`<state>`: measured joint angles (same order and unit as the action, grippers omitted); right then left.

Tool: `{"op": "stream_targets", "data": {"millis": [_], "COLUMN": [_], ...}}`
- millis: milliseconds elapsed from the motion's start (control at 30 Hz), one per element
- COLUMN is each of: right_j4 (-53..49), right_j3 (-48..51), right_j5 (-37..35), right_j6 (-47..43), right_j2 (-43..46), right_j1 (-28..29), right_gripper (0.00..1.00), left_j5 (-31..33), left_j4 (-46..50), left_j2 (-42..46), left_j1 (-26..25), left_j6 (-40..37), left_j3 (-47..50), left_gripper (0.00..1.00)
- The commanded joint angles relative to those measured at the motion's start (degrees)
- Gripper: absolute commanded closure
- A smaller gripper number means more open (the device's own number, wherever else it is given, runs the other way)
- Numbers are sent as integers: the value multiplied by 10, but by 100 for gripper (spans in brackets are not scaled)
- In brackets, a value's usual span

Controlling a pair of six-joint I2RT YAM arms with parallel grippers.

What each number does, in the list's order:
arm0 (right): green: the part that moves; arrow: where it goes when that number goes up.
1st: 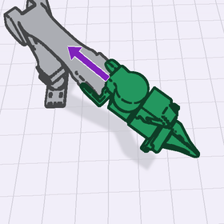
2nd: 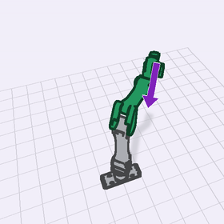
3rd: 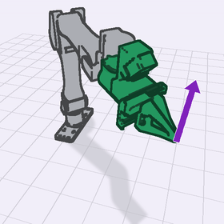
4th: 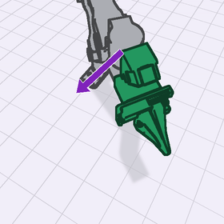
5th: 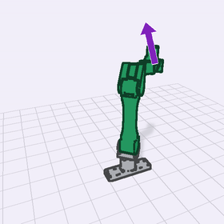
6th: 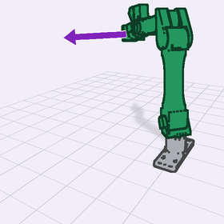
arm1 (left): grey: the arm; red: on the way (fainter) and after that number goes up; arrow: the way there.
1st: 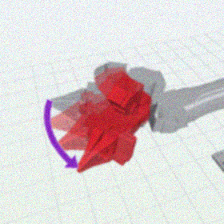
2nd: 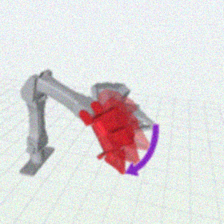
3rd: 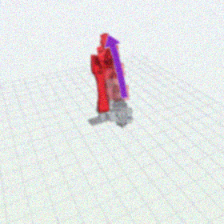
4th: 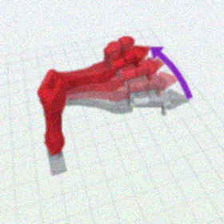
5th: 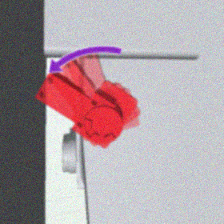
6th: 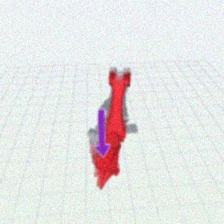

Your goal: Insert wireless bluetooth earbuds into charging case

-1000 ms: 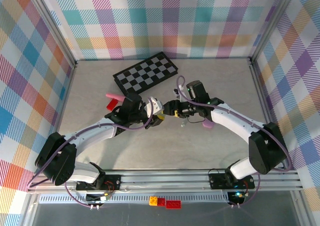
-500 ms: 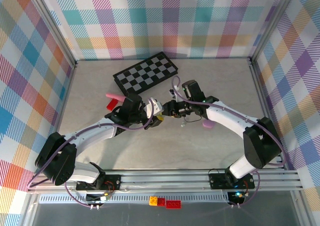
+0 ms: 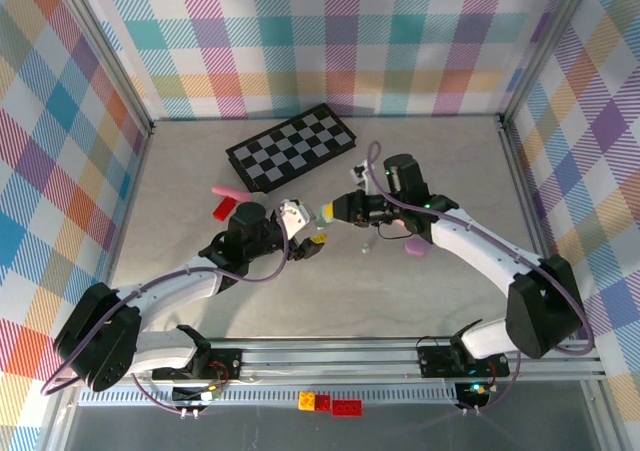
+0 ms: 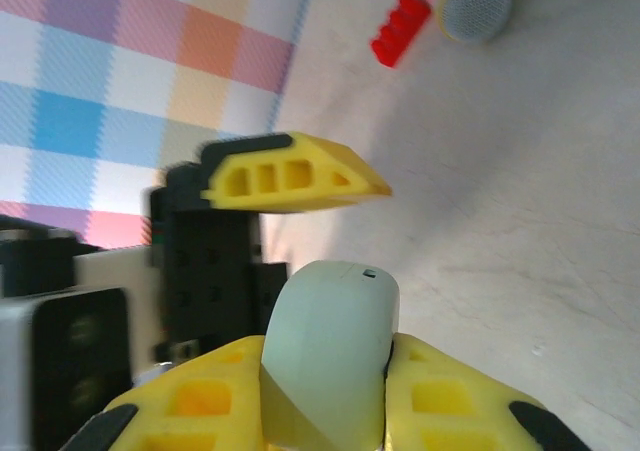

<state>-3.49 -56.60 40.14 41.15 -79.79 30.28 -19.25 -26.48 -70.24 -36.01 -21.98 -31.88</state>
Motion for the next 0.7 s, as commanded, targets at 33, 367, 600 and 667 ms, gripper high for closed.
{"op": "stream_targets", "data": {"millis": [33, 367, 600, 667], "right_j4": [124, 401, 569, 622], "right_j3": [13, 67, 92, 100], "right_j5": [95, 151, 146, 139], "right_j6": [115, 358, 514, 547], "right_j2": [29, 39, 1, -12], "right_j1": [-16, -45, -47, -47], "right_gripper": [81, 83, 85, 86], "left_j5": [-35, -64, -114, -112], "left_j4": [-225, -501, -499, -501], "left_j2": [19, -48, -82, -90], "left_j1": [18, 27, 27, 27], "left_j6": [103, 204, 210, 214], "left_j3": [48, 82, 37, 25], "left_gripper": [21, 22, 30, 32]}}
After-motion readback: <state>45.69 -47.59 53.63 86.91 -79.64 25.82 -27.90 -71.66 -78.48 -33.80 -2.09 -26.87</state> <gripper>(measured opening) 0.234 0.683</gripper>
